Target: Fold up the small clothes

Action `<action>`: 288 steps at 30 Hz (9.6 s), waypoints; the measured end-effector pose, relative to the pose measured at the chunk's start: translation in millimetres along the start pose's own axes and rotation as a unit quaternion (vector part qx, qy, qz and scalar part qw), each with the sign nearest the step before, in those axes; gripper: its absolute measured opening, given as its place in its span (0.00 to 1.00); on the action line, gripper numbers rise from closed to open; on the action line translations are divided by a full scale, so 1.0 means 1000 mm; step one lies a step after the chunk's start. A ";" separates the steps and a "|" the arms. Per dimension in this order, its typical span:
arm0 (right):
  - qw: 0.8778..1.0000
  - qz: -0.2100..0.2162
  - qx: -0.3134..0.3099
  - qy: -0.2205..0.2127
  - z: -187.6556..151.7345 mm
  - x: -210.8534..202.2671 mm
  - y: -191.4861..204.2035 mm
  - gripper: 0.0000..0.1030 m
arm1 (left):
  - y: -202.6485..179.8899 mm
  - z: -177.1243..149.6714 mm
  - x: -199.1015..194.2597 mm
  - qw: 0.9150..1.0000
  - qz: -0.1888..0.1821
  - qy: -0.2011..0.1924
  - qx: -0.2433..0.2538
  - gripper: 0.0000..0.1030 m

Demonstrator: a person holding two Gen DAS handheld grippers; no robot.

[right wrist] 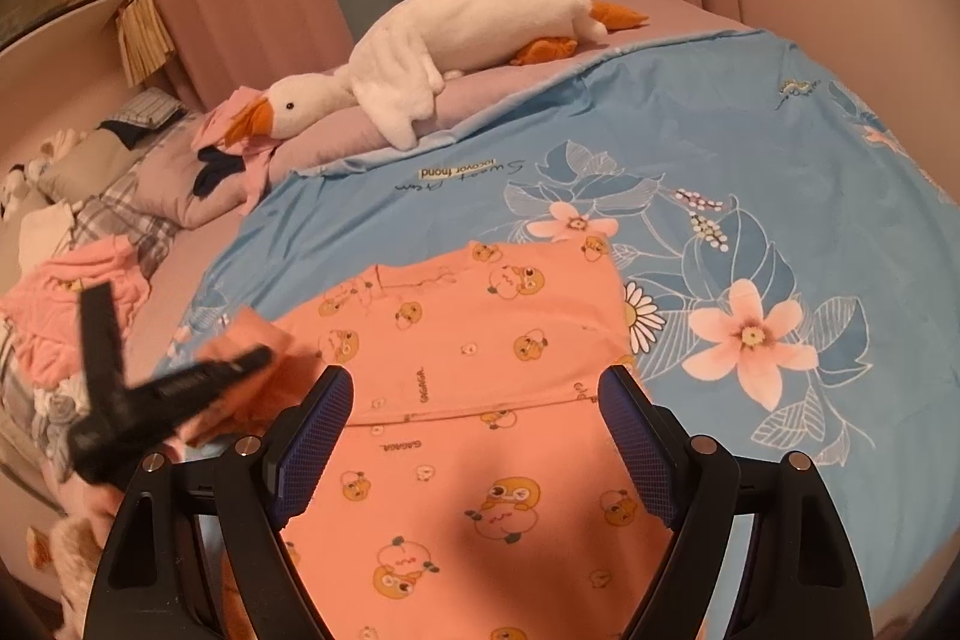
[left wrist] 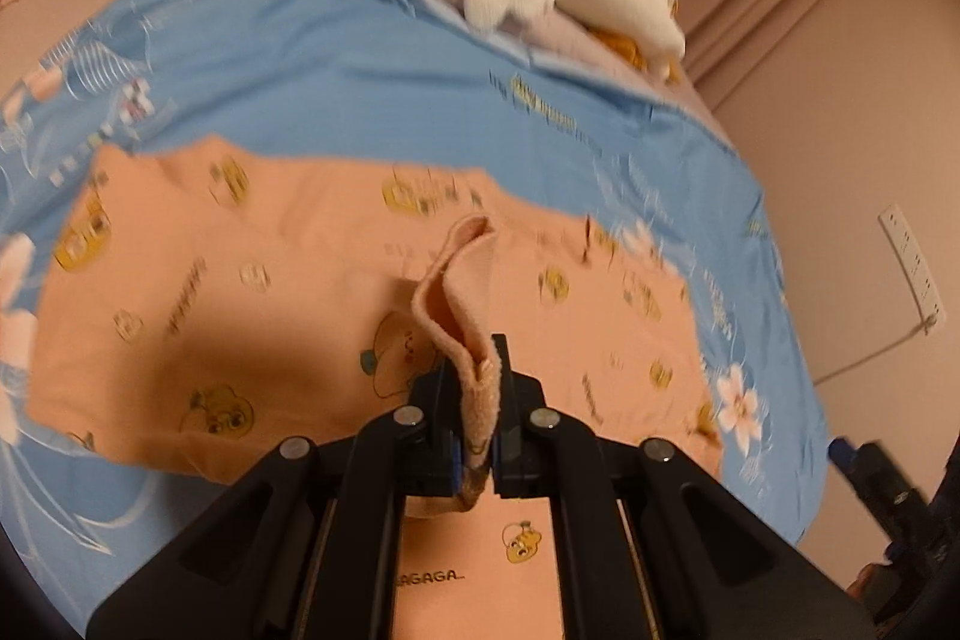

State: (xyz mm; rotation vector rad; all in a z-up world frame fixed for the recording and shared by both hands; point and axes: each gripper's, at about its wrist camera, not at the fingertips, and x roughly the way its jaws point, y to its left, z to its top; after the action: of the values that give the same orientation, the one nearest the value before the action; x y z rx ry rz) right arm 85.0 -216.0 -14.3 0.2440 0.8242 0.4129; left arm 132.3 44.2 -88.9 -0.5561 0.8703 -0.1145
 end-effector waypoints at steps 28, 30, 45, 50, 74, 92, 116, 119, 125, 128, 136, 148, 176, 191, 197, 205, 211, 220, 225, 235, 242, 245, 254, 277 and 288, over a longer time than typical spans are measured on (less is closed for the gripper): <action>0.967 0.144 -0.070 0.200 -0.011 0.133 0.066 0.81 | 0.085 -0.040 -0.106 0.990 0.125 -0.038 -0.058 0.53; 0.962 0.145 -0.073 0.218 -0.017 0.148 0.073 0.81 | 0.096 -0.046 -0.112 0.988 0.129 -0.038 -0.073 0.53; 0.959 0.114 -0.152 0.212 -0.021 0.170 0.105 0.07 | 0.112 -0.053 -0.125 0.985 0.133 -0.043 -0.101 0.53; 0.963 0.127 -0.176 0.161 -0.001 0.138 0.107 0.07 | 0.114 -0.051 -0.125 0.985 0.130 -0.045 -0.104 0.53; 0.991 0.086 -0.095 0.035 0.098 0.072 0.027 0.07 | 0.075 -0.012 -0.091 0.992 0.096 -0.030 -0.075 0.51; 0.993 0.032 -0.042 0.101 0.078 0.110 -0.043 0.07 | 0.047 0.031 -0.009 0.994 0.104 0.031 -0.010 0.29; 0.986 -0.007 0.008 0.165 0.046 0.154 -0.082 0.07 | 0.057 0.021 0.023 0.986 0.158 0.052 0.013 0.34; 0.986 -0.006 0.013 0.165 0.045 0.154 -0.085 0.07 | 0.060 0.019 0.023 0.987 0.152 0.047 0.010 0.34; 0.989 -0.026 0.021 0.147 0.049 0.143 -0.092 0.22 | 0.059 0.018 0.021 0.988 0.147 0.043 0.013 0.36; 0.990 -0.026 0.034 0.136 0.053 0.131 -0.101 0.22 | 0.059 0.014 0.015 0.990 0.137 0.040 0.012 0.35; 0.989 0.014 0.049 0.142 0.034 0.116 -0.103 0.38 | 0.055 0.000 -0.007 0.994 0.104 0.038 -0.018 0.42; 0.988 0.008 0.038 0.146 0.018 0.118 -0.095 0.12 | 0.050 -0.012 0.007 0.995 0.086 0.056 -0.001 0.21; 0.988 0.002 0.046 0.150 0.007 0.115 -0.099 0.06 | 0.055 -0.012 0.007 0.994 0.090 0.063 0.004 0.19; 0.989 -0.001 0.057 0.137 0.035 0.117 -0.108 0.44 | 0.059 -0.015 0.009 0.994 0.089 0.063 -0.009 0.22; 0.988 0.021 0.067 0.137 0.040 0.137 -0.102 0.32 | 0.061 -0.014 0.010 0.994 0.088 0.062 -0.011 0.22; 0.995 -0.009 0.042 0.092 0.048 0.128 -0.094 0.07 | 0.061 -0.015 0.009 0.994 0.088 0.061 -0.006 0.22; 0.991 -0.019 0.053 0.125 0.042 0.150 -0.102 0.07 | 0.060 -0.017 0.010 0.994 0.090 0.057 0.000 0.22; 0.990 -0.026 0.060 0.127 0.036 0.156 -0.107 0.07 | 0.058 -0.019 0.010 0.994 0.096 0.048 0.005 0.23; 0.990 -0.022 0.065 0.123 0.035 0.156 -0.108 0.07 | 0.056 -0.019 0.009 0.994 0.099 0.044 0.003 0.23; 0.998 -0.033 0.017 0.049 0.047 0.095 -0.090 0.67 | 0.025 -0.023 -0.030 0.993 0.110 0.018 0.030 0.55; 0.999 -0.011 -0.020 -0.037 0.050 0.017 -0.070 0.90 | 0.004 -0.043 -0.069 0.990 0.120 -0.021 0.067 0.82; 0.999 0.007 -0.021 -0.041 0.044 0.001 -0.064 0.90 | 0.004 -0.056 -0.076 0.989 0.129 -0.017 0.074 0.82; 0.998 0.004 -0.052 -0.031 0.006 -0.023 -0.049 0.90 | 0.016 -0.094 -0.093 0.990 0.122 0.009 0.070 0.82; 0.996 -0.005 -0.001 0.084 -0.101 -0.040 -0.089 0.90 | 0.042 -0.168 -0.104 0.991 0.096 0.088 -0.003 0.80; 0.986 0.033 -0.007 0.160 -0.142 -0.038 -0.080 0.61 | 0.048 -0.195 -0.113 0.987 0.081 0.132 -0.030 0.68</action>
State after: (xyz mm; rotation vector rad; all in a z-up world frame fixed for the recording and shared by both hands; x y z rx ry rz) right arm -24.0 -297.1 -111.9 0.1950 1.1309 0.5286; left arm -93.3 39.8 -134.7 -0.5303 1.1770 -0.0127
